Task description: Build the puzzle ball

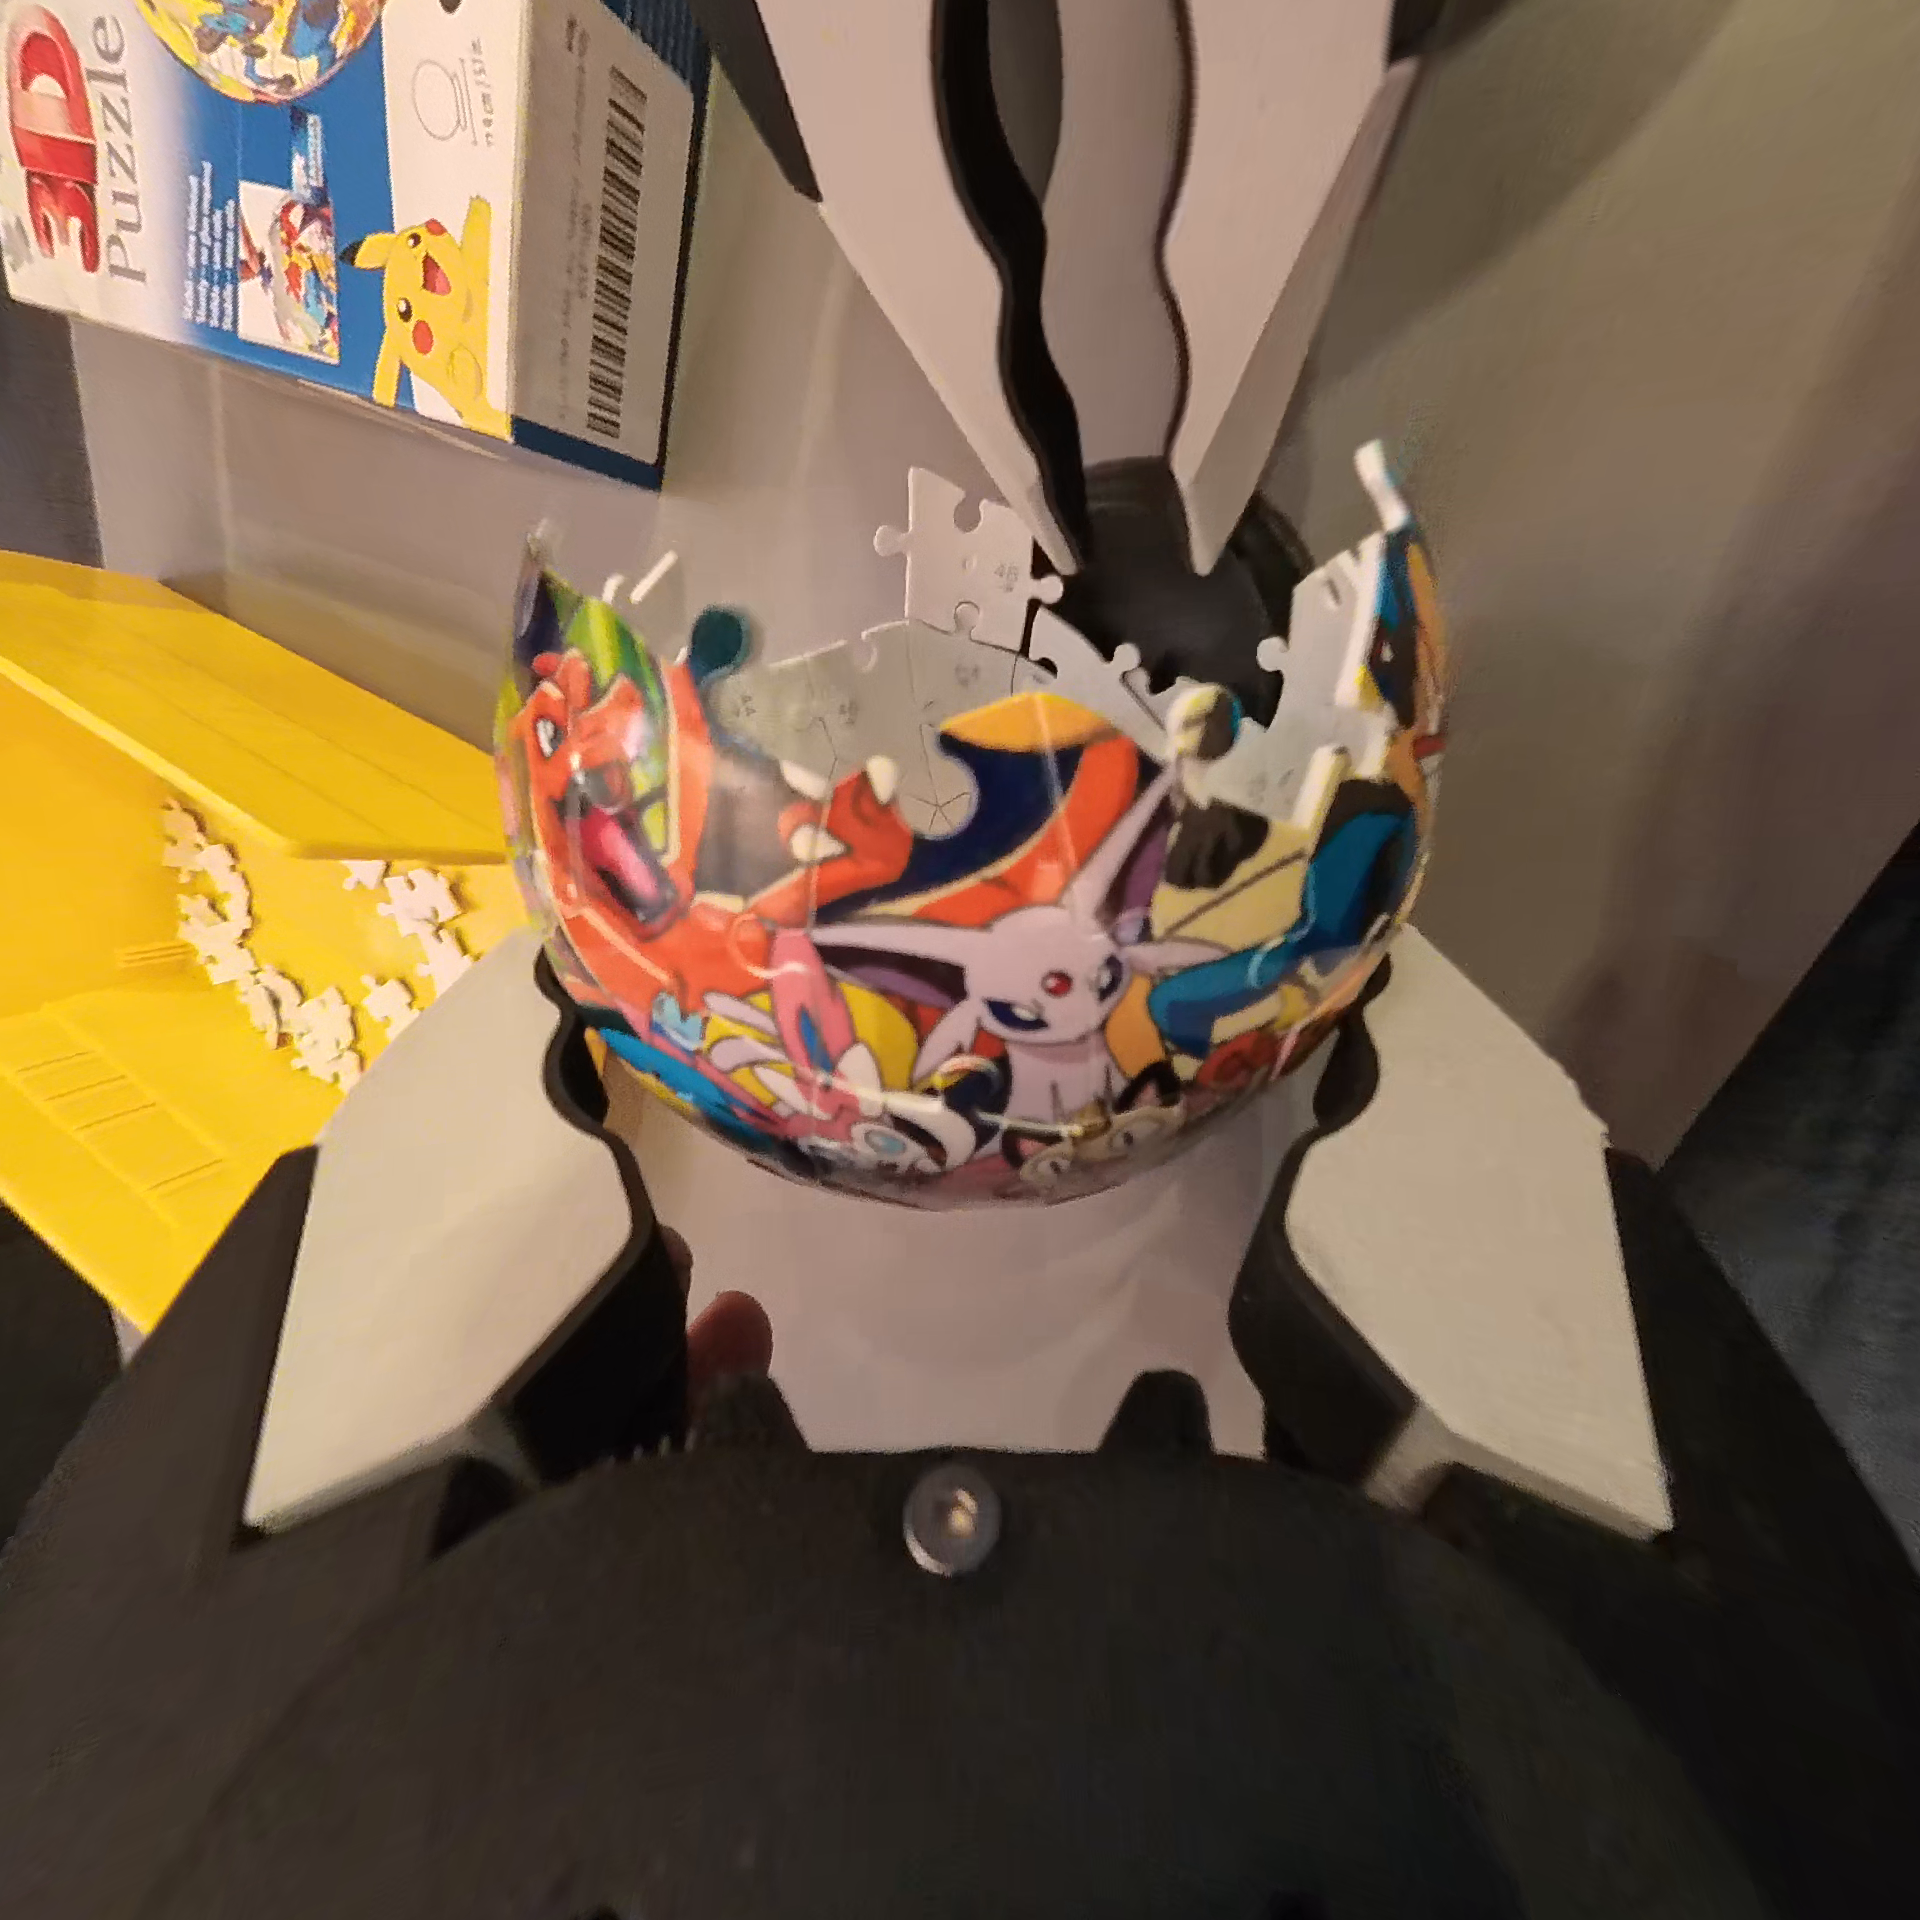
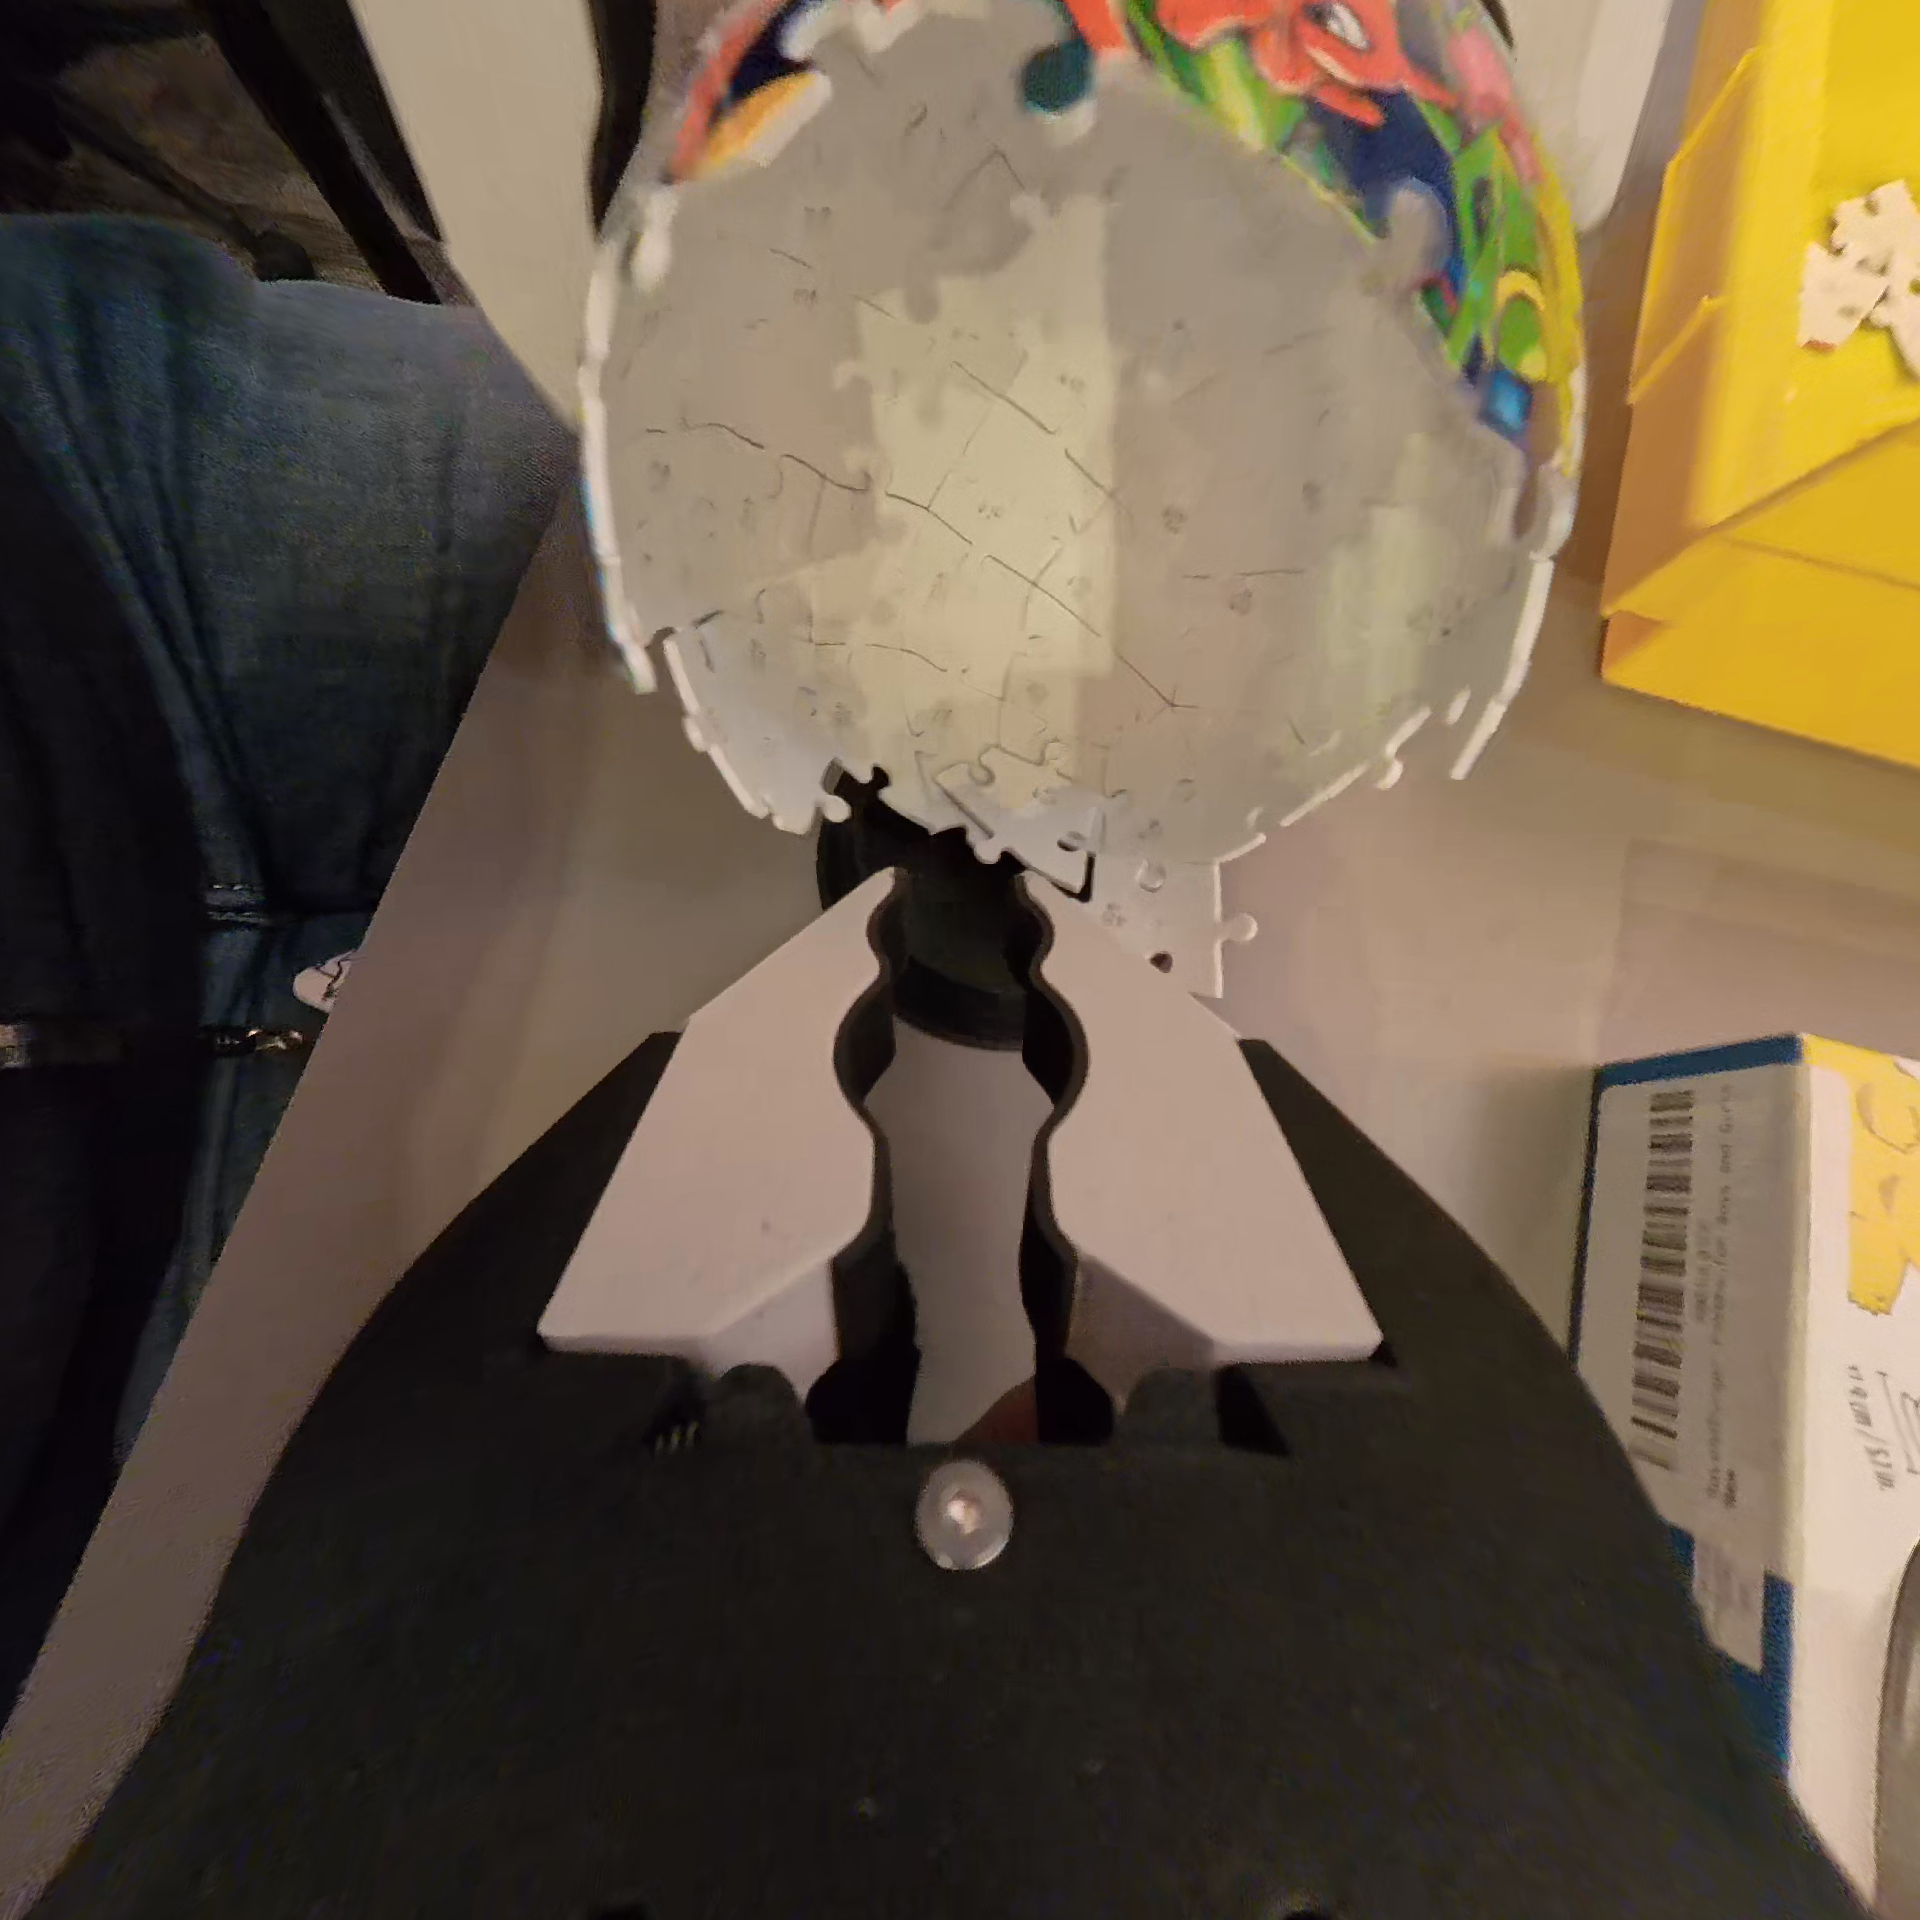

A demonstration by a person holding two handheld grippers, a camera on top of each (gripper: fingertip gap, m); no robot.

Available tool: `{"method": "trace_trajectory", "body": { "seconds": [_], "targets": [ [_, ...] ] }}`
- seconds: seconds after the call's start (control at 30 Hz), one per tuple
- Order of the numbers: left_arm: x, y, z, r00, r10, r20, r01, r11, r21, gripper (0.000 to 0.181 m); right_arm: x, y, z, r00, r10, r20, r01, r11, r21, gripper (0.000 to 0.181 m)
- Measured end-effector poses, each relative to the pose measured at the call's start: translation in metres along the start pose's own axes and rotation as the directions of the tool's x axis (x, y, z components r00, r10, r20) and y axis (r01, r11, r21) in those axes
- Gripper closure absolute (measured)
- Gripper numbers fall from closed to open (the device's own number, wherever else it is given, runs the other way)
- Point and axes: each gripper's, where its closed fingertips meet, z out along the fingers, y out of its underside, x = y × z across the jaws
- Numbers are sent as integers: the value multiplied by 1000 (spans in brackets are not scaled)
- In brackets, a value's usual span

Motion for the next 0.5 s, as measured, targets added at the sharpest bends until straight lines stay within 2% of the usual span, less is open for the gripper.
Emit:
{"method": "trace_trajectory", "body": {
  "seconds": [0.07,0.2,0.3,0.33,0.5],
  "targets": [
    [-2,3,-2,1000,13,14,-12,1000,-24,48,-3,-7,3,1000,-30,1,30,999,40,161],
    [-3,6,-4,999,42,16,-41,998,-54,48,-16,-9,13,993,-107,51,104,992,69,127],
    [-4,7,-4,998,58,7,-57,996,-62,48,-26,-5,21,977,-192,93,186,980,66,113],
    [-4,7,-4,998,65,4,-64,996,-65,47,-27,-5,23,970,-225,93,219,973,69,103],
    [-4,8,-4,995,99,-13,-100,992,-80,47,-28,3,34,934,-346,91,347,938,7,88]
  ]
}}
